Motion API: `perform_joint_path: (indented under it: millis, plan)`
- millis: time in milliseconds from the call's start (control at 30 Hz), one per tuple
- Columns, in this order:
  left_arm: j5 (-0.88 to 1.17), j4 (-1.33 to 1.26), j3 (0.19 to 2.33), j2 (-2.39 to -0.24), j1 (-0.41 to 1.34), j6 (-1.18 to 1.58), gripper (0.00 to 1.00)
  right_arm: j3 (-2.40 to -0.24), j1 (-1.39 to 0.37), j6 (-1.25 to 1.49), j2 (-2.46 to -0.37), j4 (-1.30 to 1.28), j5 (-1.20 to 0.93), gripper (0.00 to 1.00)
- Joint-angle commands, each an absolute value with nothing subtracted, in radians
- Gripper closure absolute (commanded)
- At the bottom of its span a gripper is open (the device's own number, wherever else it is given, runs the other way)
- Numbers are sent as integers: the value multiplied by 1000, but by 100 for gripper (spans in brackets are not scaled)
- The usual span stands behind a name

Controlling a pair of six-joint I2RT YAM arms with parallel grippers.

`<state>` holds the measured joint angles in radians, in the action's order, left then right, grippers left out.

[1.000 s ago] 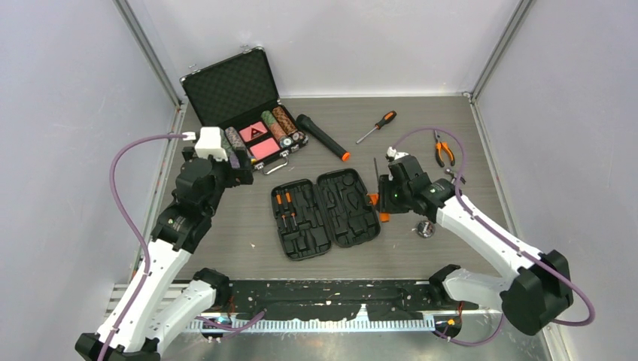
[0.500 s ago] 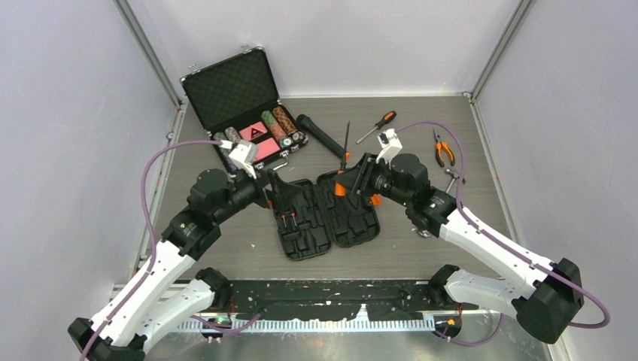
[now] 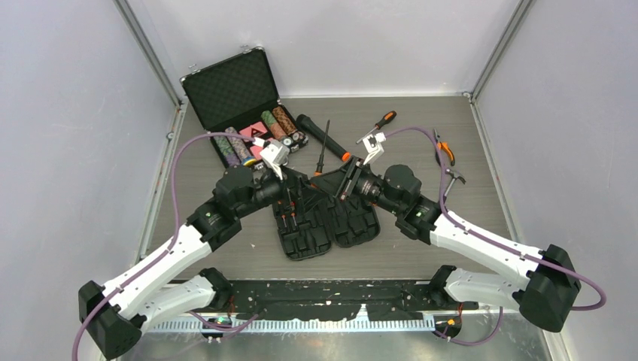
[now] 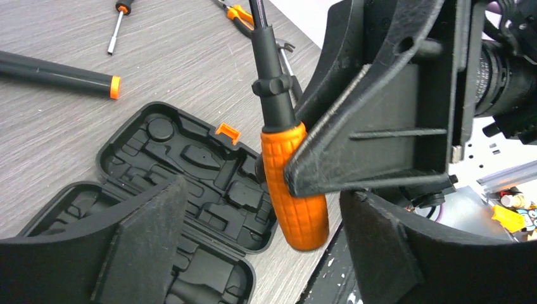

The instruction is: Pack the tool kit

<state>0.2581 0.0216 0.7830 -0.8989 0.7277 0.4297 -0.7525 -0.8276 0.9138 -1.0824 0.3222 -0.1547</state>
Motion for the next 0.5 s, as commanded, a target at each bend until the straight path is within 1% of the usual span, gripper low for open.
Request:
perform_joint_path:
  millis: [0, 67, 133, 200, 233, 267, 300, 333, 400, 433, 467]
  plan:
    - [270, -65, 835, -920, 738, 385, 19, -743, -850, 955, -1082, 489, -157, 95]
    - [276, -64, 839, -924, 741, 379, 32, -741, -854, 956, -1082, 497, -161, 95]
    - [286, -65, 838, -921, 742, 367, 49, -737, -856, 955, -1085, 507, -172, 95]
    - [282, -50, 841, -913, 742, 336, 74, -728, -856, 957, -1083, 517, -174, 93]
    - [277, -31, 845, -906, 742, 313, 88, -724, -856, 953, -1073, 518, -173, 89]
    - [267, -8, 849, -898, 742, 271, 99, -719, -855, 945, -1065, 509, -161, 86]
    - [256, 36, 856, -887, 742, 235, 100, -719, -854, 937, -1044, 493, -149, 76]
    - [244, 69, 861, -875, 742, 197, 100, -717, -853, 913, -1031, 447, -120, 70]
    - [208, 146, 867, -850, 742, 113, 100, -724, -849, 858, -988, 369, -81, 50]
    - [186, 181, 871, -838, 742, 74, 100, -735, -843, 838, -957, 308, -72, 47]
    - [164, 217, 877, -824, 742, 32, 100, -741, -838, 791, -941, 281, -58, 40]
